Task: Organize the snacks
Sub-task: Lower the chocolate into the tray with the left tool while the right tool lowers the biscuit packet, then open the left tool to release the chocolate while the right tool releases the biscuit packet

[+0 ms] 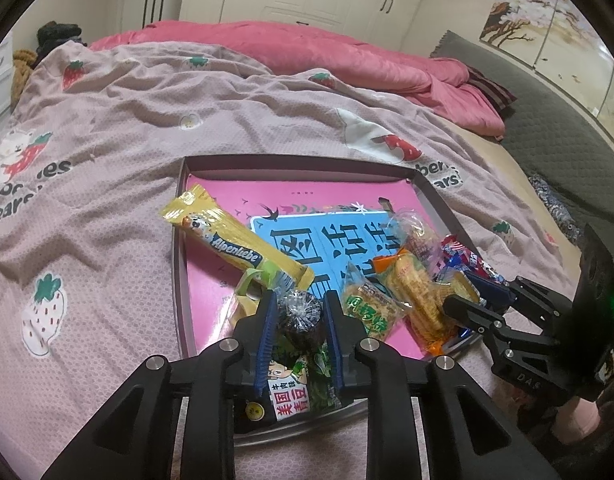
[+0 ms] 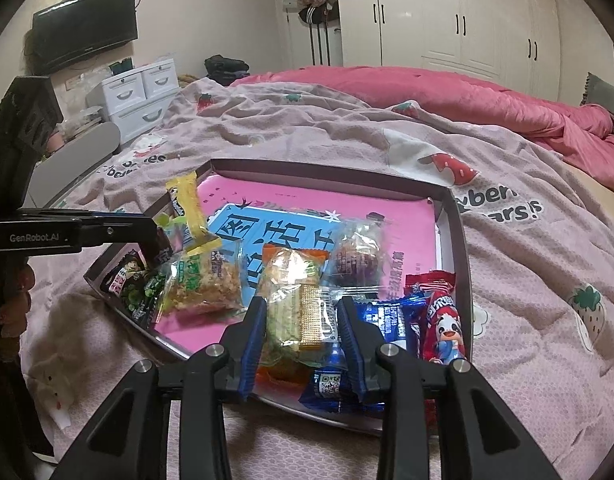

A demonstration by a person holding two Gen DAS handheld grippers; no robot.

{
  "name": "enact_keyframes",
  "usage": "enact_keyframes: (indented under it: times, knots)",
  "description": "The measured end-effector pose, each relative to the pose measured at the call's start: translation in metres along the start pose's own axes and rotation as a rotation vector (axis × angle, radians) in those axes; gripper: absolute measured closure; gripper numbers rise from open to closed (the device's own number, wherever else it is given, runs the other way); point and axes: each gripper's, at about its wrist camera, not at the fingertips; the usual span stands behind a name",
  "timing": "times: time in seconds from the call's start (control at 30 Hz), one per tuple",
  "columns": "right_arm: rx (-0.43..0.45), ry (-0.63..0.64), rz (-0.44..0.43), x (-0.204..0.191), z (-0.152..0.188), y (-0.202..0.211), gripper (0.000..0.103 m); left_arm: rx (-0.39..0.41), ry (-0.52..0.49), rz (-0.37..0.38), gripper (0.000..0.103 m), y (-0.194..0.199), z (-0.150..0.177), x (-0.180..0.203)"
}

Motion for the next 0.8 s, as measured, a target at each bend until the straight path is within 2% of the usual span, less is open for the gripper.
enact_keyframes:
  times: [0.4,0.7,0.8]
  knots:
    - [0.001,0.007,0.019,0.0009,-0.0001,0.0018,0.061,-0.002,0.02,-0.007,0.062,0.0022,-0.0008,-0.0048]
    - [0.019,0.005,0.032,0.0007,-0.0014,0.0052,0.057,-0.005,0.012,-0.006,0.058,0.0043,-0.0002,-0.0037]
    - [0.027,0.004,0.033,0.0012,-0.0024,0.0078,0.056,-0.005,0.012,-0.009,0.052,0.0045,-0.0003,-0.0035]
Point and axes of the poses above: each gripper's, at about its wrist camera, not at the fingertips, and y roughly against the way its jaws point, x to its right, z to its underside, and after that the axes turned 6 degrees about -z, right-handed
